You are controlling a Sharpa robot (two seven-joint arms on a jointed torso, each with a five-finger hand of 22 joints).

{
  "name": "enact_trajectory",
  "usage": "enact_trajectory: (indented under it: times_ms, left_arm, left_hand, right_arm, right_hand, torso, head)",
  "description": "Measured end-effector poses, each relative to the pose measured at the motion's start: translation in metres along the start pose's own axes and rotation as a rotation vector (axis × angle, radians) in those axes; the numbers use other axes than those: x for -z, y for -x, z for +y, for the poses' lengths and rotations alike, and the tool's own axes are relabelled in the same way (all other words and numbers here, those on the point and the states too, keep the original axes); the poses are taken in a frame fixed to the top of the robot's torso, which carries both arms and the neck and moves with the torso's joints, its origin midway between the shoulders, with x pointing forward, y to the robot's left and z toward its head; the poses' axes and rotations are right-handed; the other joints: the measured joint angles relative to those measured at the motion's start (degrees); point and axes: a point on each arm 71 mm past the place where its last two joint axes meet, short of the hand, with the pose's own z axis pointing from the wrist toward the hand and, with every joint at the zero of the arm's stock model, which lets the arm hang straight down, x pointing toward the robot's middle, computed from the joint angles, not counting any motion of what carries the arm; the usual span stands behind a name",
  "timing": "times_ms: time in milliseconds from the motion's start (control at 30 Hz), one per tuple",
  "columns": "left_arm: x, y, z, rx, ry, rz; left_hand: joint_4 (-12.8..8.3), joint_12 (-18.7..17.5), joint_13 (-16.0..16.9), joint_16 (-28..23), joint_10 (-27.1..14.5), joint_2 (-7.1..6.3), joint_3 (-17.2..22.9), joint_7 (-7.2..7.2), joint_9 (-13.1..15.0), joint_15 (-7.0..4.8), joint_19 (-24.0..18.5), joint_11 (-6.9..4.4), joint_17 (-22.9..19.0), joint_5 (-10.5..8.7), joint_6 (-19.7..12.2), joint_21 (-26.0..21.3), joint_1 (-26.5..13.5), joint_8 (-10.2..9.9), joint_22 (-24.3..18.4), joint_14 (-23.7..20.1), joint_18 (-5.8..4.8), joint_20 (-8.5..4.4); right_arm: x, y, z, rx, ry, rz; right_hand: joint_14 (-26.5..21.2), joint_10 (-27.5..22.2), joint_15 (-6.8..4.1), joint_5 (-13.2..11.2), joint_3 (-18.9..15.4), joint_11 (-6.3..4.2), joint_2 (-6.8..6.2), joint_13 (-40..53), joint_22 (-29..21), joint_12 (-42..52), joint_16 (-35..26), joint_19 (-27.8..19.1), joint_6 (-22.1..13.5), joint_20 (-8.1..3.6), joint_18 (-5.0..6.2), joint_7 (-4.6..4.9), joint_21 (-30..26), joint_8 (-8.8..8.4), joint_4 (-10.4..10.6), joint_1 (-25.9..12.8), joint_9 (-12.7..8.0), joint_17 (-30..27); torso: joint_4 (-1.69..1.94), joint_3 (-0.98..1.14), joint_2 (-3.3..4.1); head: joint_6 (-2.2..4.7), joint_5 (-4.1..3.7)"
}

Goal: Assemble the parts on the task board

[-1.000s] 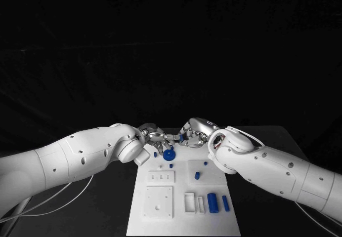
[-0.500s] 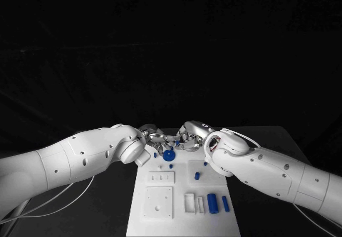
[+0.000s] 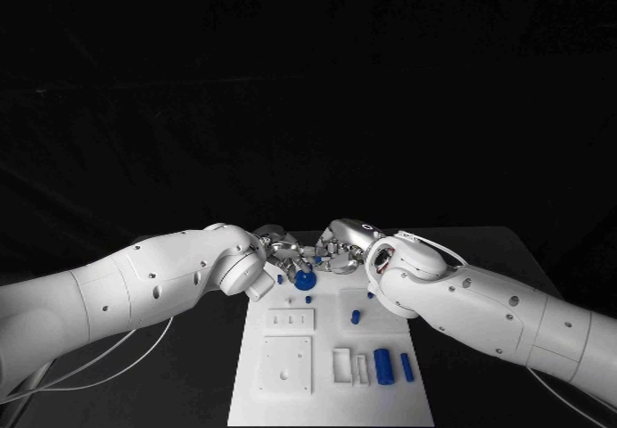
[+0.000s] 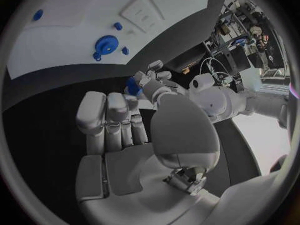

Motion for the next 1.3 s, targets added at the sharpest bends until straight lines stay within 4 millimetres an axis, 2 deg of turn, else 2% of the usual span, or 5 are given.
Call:
enact_trajectory:
  times_ms: [233,533,767,1000,1300]
  left_arm:
    - [-0.0003,-0.0001,0.0008,-0.004,0.009,0.002]
    - [-0.0004,-0.0009,0.0009,-0.008,0.012,0.009]
    - [-0.0002,-0.0025,-0.0002,-0.009,0.009,0.021]
    - [0.0003,-0.0023,0.0012,-0.008,0.011,0.03]
    - [0.0008,-0.002,0.0031,-0.005,0.014,0.04]
  left_hand:
    - [-0.2,-0.15,-0.07,0.0,0.0,0.28,0.0,0.0,-0.08,0.0,0.0,0.0,-0.04,-0.25,0.0,-0.13,0.28,0.0,0.24,0.0,-0.01,0.0]
    - [-5.33,-0.43,-0.67,0.0,-0.01,5.17,-1.64,-0.2,-0.94,0.0,0.0,0.0,-0.15,1.46,-0.2,-1.1,3.46,-0.01,1.44,0.0,0.0,0.0]
    - [-7.61,-1.09,-1.38,0.0,-0.12,7.08,0.49,-0.22,-1.28,-0.05,0.0,0.12,-0.15,10.28,-0.63,-1.1,5.37,-0.31,2.0,-0.17,0.0,0.0]
    - [-9.78,-0.61,-1.92,0.61,-0.12,7.39,3.46,-0.54,-0.61,-0.14,0.0,0.13,0.38,17.57,-0.7,-1.1,4.97,0.4,3.26,-0.27,0.0,0.0]
    - [-10.82,2.52,-0.73,3.98,0.01,6.58,8.33,-1.03,0.14,-0.74,-0.43,-0.41,1.9,18.7,-1.23,-0.21,2.43,0.56,5.72,-0.89,0.01,-0.43]
  right_arm:
    - [-0.0015,-0.0011,0.0022,0.001,0.002,0.002]
    - [-0.0022,-0.0023,0.0019,0.003,0.0,0.007]
    - [-0.0029,-0.0037,0.0002,0.007,-0.008,0.014]
    - [-0.0042,-0.0051,0.0002,0.009,-0.01,0.019]
    - [-0.0047,-0.0065,0.0004,0.01,-0.008,0.024]
  right_hand:
    - [0.0,0.0,0.0,-0.01,-0.06,0.0,-0.08,0.05,0.0,0.0,0.0,0.0,0.03,0.0,0.0,0.02,0.0,0.11,-0.06,-0.08,0.01,0.0]
    - [0.0,-0.2,0.0,-0.02,-0.08,-0.2,-0.05,0.04,-0.01,0.0,0.0,0.0,0.22,0.0,0.0,0.04,0.0,0.11,-0.07,-0.05,0.03,0.05]
    - [0.0,-0.2,0.0,-0.03,-0.15,-0.2,0.11,0.04,-0.01,0.0,0.0,0.0,0.24,0.0,0.0,0.02,0.0,0.11,-0.15,0.12,0.04,0.05]
    - [0.0,-0.2,0.0,0.2,-0.23,-0.2,-0.1,0.1,-0.01,0.0,0.0,0.0,0.56,0.0,0.0,-0.09,0.0,0.07,-0.22,0.45,0.06,0.05]
    - [0.0,-0.2,0.0,0.2,-0.31,-0.2,0.14,0.19,-0.02,0.0,0.0,0.0,0.62,0.0,0.0,-0.14,0.0,0.04,-0.3,0.21,0.06,0.1]
  torso:
    - [0.05,0.0,0.01]
    - [0.02,0.05,0.03]
    - [0.02,0.07,0.05]
    - [0.04,0.09,0.05]
    - [0.02,0.1,0.05]
  head:
    - [0.06,-0.06]
    - [0.02,0.03]
    - [-0.1,0.03]
    - [-0.16,0.03]
    - [-0.2,-0.03]
